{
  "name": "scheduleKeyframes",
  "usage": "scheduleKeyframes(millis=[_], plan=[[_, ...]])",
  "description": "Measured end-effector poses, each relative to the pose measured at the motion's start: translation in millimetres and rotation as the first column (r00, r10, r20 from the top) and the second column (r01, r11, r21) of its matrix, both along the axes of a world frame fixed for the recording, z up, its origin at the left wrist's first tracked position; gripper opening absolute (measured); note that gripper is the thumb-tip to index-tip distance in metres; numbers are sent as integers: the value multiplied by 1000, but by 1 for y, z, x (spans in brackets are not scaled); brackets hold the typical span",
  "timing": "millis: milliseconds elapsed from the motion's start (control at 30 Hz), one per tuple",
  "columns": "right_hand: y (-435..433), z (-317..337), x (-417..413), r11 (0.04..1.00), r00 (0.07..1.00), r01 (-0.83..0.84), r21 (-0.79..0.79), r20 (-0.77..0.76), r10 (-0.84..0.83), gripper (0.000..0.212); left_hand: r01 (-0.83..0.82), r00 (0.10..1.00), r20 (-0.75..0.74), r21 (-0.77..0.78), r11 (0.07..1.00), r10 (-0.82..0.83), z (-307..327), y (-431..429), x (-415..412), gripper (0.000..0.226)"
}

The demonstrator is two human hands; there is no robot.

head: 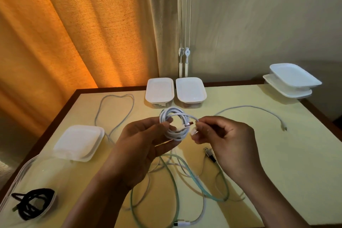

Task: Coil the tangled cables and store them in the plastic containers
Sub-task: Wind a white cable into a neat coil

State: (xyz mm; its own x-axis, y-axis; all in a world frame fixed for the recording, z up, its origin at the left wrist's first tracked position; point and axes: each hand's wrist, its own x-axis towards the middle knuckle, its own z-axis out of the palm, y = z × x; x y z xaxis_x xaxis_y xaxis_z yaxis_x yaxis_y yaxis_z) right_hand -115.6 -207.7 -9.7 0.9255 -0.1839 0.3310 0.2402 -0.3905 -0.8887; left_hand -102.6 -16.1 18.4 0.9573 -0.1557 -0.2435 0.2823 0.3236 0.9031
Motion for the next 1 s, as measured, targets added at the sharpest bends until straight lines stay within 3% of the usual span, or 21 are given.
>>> scheduleKeyframes(millis=[67,167,267,400,500,667,767,1000], plan=[[3,-1,0,966,988,-21,258,-142,59,11,58,998,-9,47,997,-58,-4,-2,-2,35],[6,-2,1,884,968,-5,468,-218,121,10,82,997,-18,127,988,-81,-7,-3,-3,38],[8,-5,4,852,955,41,522,-272,121,10,67,997,18,245,967,-74,-7,-1,-3,29],[11,-7,6,817,941,45,575,-299,159,14,101,994,7,237,966,-106,-7,-3,-7,31],[13,-1,4,790,945,9,614,-263,194,20,31,1000,-5,177,984,-31,-4,-6,-7,25],[11,2,1,748,938,-162,644,-135,319,42,-39,999,19,207,978,36,-1,-6,-7,15],[13,-2,2,750,944,-149,645,-132,301,47,-23,1000,8,217,976,22,-1,-8,-7,13],[15,6,1,554,892,-128,822,-149,428,29,153,988,-11,209,966,-154,-5,1,-1,30]])
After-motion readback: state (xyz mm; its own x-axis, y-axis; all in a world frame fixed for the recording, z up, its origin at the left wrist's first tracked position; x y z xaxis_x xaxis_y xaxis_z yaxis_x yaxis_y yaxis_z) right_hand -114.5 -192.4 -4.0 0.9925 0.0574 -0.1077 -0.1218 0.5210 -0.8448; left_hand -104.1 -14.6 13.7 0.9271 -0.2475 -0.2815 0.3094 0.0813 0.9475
